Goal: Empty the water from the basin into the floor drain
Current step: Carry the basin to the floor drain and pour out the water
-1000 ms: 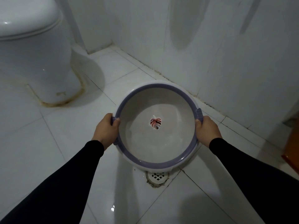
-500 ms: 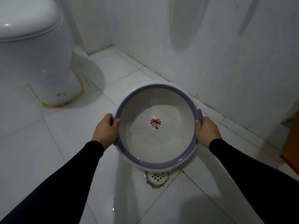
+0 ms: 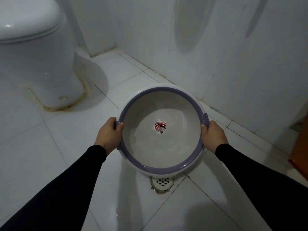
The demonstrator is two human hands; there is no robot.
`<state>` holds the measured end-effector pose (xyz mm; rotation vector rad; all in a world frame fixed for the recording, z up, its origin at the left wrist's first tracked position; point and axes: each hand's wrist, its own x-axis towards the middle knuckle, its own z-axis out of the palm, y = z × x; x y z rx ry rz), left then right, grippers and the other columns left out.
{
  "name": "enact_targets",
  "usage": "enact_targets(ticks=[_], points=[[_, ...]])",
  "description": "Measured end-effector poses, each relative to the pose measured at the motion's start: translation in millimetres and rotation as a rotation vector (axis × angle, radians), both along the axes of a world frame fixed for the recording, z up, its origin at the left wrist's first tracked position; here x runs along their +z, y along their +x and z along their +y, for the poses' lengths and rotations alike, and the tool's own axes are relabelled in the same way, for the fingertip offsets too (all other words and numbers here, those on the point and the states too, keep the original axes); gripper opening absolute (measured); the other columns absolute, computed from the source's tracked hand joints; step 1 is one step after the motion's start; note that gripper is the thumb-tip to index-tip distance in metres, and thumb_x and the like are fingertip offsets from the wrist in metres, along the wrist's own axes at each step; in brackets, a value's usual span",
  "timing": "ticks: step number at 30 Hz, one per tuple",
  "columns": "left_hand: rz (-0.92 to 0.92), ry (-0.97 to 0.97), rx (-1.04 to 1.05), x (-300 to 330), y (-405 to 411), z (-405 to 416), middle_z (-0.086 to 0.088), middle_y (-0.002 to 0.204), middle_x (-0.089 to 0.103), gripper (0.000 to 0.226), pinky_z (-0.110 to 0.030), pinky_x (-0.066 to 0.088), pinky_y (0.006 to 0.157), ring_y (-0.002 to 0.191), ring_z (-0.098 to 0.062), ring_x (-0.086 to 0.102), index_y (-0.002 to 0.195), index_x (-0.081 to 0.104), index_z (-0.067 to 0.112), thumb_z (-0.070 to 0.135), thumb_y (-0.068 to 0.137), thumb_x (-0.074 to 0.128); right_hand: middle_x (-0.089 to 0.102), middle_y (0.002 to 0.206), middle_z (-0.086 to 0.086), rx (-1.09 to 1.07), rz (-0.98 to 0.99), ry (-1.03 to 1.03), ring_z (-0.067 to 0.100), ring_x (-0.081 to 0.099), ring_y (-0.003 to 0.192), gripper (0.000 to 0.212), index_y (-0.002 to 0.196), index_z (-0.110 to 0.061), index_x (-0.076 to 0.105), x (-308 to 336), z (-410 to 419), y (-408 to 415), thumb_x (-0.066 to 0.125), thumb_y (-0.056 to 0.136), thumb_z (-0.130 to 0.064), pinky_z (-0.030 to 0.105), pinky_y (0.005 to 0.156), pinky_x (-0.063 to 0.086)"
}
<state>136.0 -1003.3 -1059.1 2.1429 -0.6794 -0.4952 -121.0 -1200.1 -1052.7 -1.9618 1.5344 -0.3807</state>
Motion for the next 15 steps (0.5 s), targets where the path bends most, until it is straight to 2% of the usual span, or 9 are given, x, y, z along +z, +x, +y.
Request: enact_targets(ticks=[4,7,9,15], points=[[-0.014,0.005,-0.002,0.7,-1.3,-0.6,-0.006,0.075,0.057,0.022,-0.031,0.043,0.052,0.067,-0.023,0.055,0.076,0.045,0.017,0.028,0.096,0.046,0.062,0.105,0.019,-0.003,0.000,-0.006,0.024,0.053,0.081,0.033,0.112,0.003,0.051,-0.9,-0.4,-0.3,0.040,0.100,-0.026,0.027,0.068,0.039],[0.003,-0.004,0.004,2.0,-1.4,0.2,-0.014,0.081,0.061,0.023,-0.043,0.053,0.065,0.073,-0.031,0.059,0.085,0.049,0.008,0.028,0.095,0.047,0.062,0.106,0.021,0.001,0.007,-0.022,0.024,0.052,0.081,0.034,0.112,0.004,0.051,-2.8,-0.7,-1.0,0.040,0.100,-0.025,0.027,0.068,0.038],[0.006,-0.001,0.005,1.8,-1.5,0.6,-0.015,0.083,0.063,0.023,-0.046,0.054,0.069,0.076,-0.032,0.061,0.086,0.050,0.008,0.029,0.094,0.047,0.062,0.106,0.021,-0.003,0.005,-0.030,0.024,0.051,0.080,0.033,0.112,0.004,0.051,-4.1,-0.8,-1.2,0.041,0.100,-0.025,0.027,0.068,0.038],[-0.016,0.010,-0.008,-2.2,-1.5,-0.2,-0.009,0.077,0.060,0.022,-0.033,0.046,0.054,0.067,-0.024,0.056,0.080,0.047,0.013,0.029,0.095,0.048,0.062,0.104,0.020,-0.003,0.008,-0.039,0.024,0.051,0.079,0.031,0.111,0.003,0.051,-8.1,-1.2,-3.4,0.041,0.100,-0.025,0.028,0.068,0.040]])
